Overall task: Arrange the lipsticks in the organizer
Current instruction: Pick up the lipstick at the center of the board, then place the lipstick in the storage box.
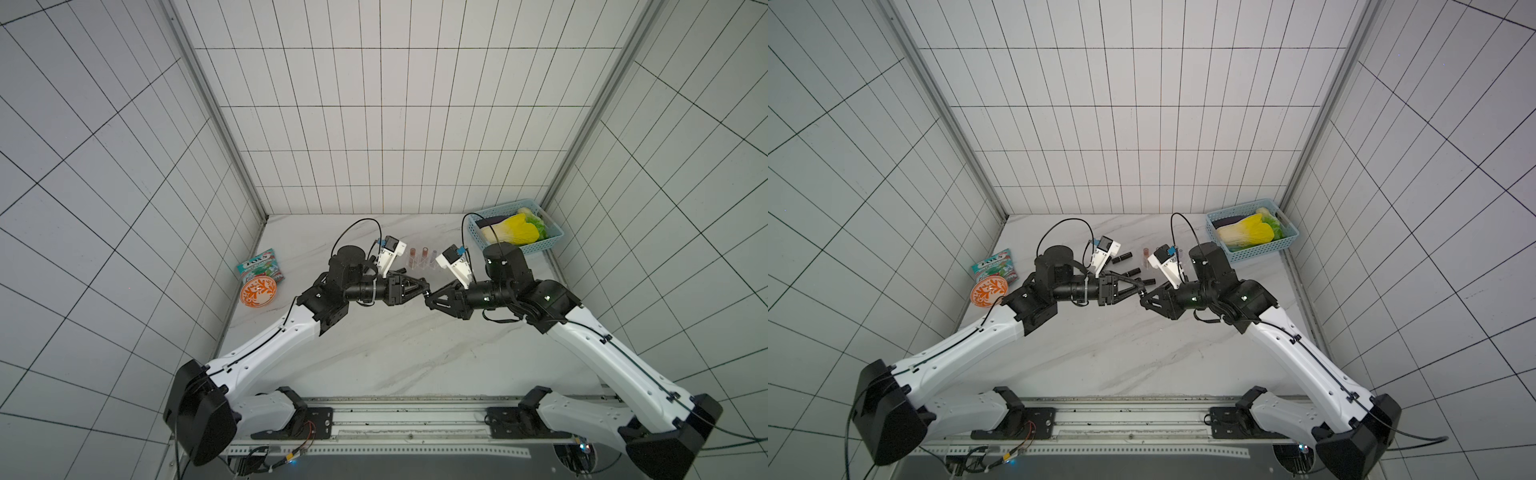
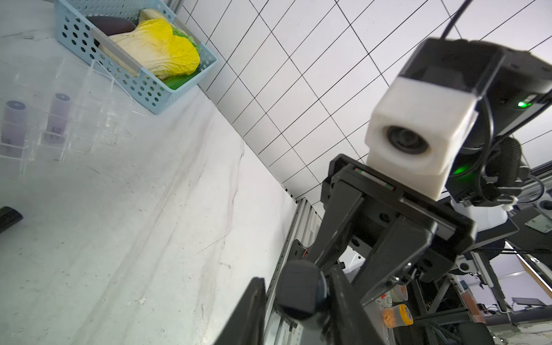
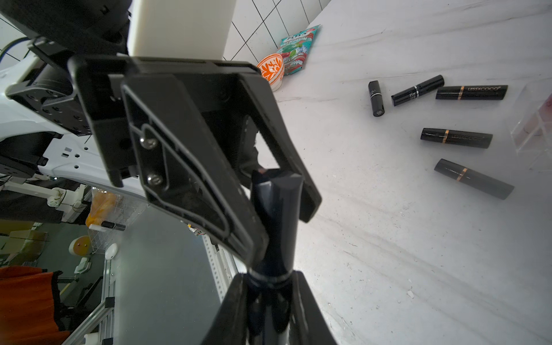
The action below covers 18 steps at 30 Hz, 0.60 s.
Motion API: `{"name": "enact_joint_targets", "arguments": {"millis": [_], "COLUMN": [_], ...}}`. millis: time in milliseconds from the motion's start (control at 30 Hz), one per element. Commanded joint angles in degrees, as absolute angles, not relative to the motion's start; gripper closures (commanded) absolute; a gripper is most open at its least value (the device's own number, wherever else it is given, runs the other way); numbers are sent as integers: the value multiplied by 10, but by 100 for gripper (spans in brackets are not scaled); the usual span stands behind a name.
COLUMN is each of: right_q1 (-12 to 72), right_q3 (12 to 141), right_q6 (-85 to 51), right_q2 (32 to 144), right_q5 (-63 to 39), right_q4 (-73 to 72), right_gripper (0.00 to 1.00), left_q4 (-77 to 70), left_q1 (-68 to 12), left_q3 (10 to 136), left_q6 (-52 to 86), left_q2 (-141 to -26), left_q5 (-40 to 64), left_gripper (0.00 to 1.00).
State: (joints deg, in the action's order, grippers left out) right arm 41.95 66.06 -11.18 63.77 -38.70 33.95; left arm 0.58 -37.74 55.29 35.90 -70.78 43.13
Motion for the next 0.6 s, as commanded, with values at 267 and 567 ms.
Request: {"name": "enact_joint_targets", "arguments": {"millis": [267, 567], "right_q1": [416, 395], "right_q3": [646, 593], "right_q6": [-116, -113], "right_q2": [580, 487], "right_q5": [-256, 44], "right_q4": [347, 388], "right_gripper": [16, 1], "left_q4": [24, 71], "left_q1": [-393, -392], "left_q3": [571, 681], "left_q6": [309, 195], "left_q2": [-735, -842], "left_q5": [321, 142], "left_gripper": [88, 90]}}
